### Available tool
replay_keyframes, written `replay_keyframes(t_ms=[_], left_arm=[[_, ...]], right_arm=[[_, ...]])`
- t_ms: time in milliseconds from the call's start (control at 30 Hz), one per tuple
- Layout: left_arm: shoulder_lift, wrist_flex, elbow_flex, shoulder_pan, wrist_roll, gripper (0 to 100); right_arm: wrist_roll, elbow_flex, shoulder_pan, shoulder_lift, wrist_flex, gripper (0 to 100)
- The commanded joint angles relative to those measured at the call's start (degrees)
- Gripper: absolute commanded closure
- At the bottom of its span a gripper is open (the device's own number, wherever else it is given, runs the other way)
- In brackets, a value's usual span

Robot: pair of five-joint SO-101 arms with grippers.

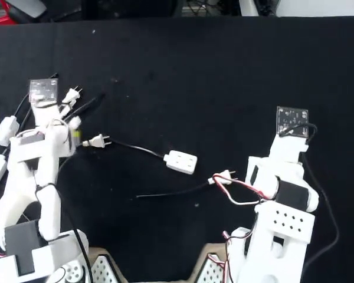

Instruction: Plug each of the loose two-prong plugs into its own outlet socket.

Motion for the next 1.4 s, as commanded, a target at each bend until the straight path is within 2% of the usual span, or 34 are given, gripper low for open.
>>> replay_keyframes(t_ms=[0,100,167,300,400,667,900,1033,1100,1233,1300,1367], left_arm=[[-1.49,12.84,-4.44,7.78,-8.26,80],[-1.14,13.36,-4.18,11.3,-11.43,80],[0.79,10.11,-4.35,12.09,-11.34,80],[9.05,-0.26,-4.88,11.03,-10.81,80],[15.3,-3.34,-8.04,8.22,-10.02,80],[18.11,0.44,-18.51,-0.13,0.79,80],[17.58,0.79,-20.18,-1.19,8.7,80],[16.0,7.47,-21.05,1.1,9.93,80],[13.89,12.22,-20.97,2.95,10.11,80],[8.18,19.96,-20.88,6.81,14.95,80],[5.45,21.63,-19.38,9.1,16.88,80],[3.52,19.69,-15.69,11.38,19.52,80]], right_arm=[[0.44,-3.65,-3.34,-0.75,0.35,85.4],[0.44,-1.63,-6.95,-0.84,0.26,85.4],[0.44,-0.48,-8.88,-1.01,0.09,85.4],[0.44,0.84,-11.08,-1.01,0.09,85.4],[0.53,1.1,-11.52,-1.1,0.26,85.4],[0.53,1.19,-11.6,-0.92,0.26,85.4],[2.2,2.15,-14.07,-0.84,0.26,85.4],[5.71,3.82,-18.64,-0.75,-0.09,85.4],[4.75,3.91,-20.22,-0.66,-0.18,85.4],[1.49,3.82,-24.09,-0.48,-0.7,85.1],[0.0,3.82,-26.55,1.19,-0.88,85.0],[-1.58,3.03,-28.04,4.7,-1.23,85.0]])
